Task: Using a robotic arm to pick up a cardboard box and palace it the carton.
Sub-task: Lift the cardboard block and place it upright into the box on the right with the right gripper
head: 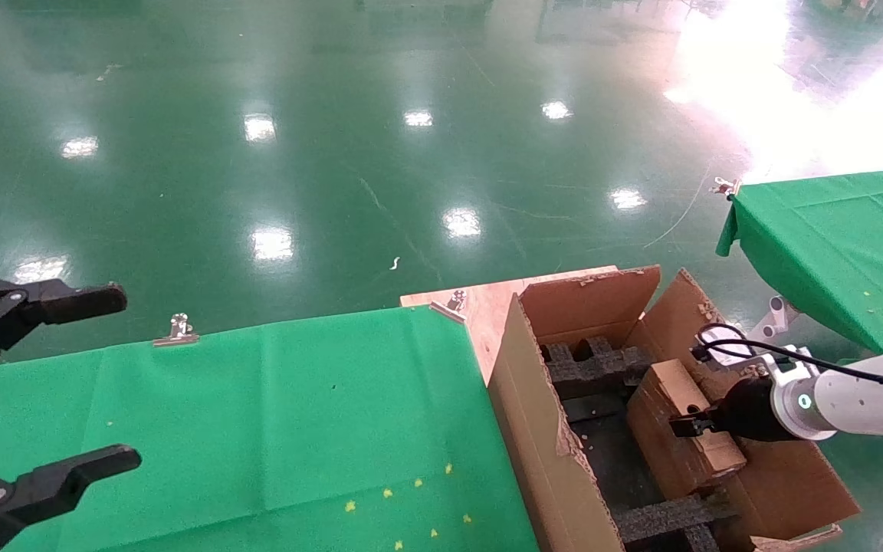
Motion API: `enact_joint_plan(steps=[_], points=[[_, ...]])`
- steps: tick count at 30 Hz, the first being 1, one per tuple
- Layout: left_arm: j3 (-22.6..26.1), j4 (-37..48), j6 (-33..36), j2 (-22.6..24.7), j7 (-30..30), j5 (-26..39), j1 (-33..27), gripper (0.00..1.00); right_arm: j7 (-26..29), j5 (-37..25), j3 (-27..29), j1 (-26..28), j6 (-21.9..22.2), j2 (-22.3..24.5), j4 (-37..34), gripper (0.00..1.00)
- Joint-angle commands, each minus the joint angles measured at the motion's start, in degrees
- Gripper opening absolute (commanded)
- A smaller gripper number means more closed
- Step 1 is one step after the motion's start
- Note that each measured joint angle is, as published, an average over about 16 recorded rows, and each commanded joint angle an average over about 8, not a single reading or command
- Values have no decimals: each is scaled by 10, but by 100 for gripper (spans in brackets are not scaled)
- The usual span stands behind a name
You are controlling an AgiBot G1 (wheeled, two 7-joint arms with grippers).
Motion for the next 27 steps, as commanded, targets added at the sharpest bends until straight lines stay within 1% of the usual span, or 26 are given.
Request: enact_joint_plan(steps=[1,8,14,20,27], points=[[0,0,0,0,0,0,0,100,1,-1,0,0,0,1,1,100],[0,0,0,0,0,0,0,100,-1,-4,2,10,-2,4,4,100],[0,0,0,0,0,0,0,100,-3,-10,7,32,-4,11,15,100],[0,0,0,0,0,0,0,100,-11,-19,23,80,-8,28,53,100],[0,0,0,0,0,0,0,100,-23,-34,52,157,-19,59,138,100]])
